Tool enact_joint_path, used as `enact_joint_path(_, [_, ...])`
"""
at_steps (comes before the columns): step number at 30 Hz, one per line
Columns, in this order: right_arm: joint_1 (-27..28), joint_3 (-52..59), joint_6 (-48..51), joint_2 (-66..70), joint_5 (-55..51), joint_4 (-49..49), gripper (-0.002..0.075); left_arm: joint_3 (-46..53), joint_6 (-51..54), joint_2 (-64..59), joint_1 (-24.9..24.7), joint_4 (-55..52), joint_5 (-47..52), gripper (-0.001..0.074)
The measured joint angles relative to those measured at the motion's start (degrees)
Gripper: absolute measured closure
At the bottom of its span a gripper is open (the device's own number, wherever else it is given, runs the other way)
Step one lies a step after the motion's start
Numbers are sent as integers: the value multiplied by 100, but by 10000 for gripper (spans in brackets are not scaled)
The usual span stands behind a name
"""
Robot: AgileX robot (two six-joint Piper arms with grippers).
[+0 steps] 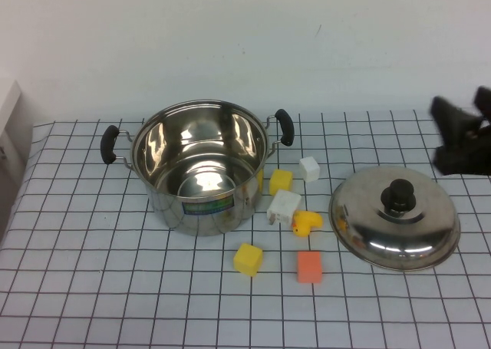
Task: Cover the pot
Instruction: Pick up the pot lid
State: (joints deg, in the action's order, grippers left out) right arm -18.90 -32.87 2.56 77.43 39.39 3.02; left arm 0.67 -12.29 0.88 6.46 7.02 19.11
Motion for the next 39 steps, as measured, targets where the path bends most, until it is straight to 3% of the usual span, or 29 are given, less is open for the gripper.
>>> enact_joint_path(5, [-11, -4, -256, 1234, 1154, -82, 251, 0, 0, 0, 0, 0, 0, 738])
enact_joint_path(12, [-11, -56, -406, 2619, 2468, 613, 247, 0, 0, 0, 0, 0, 0, 738])
enact_joint_path(24, [-11, -776, -718, 4409, 2523, 932, 247, 0, -5, 0, 0, 0, 0, 738])
enact_joint_path(39, [162, -1640, -730, 5284, 2506, 1186, 247, 0, -5, 0, 0, 0, 0, 738])
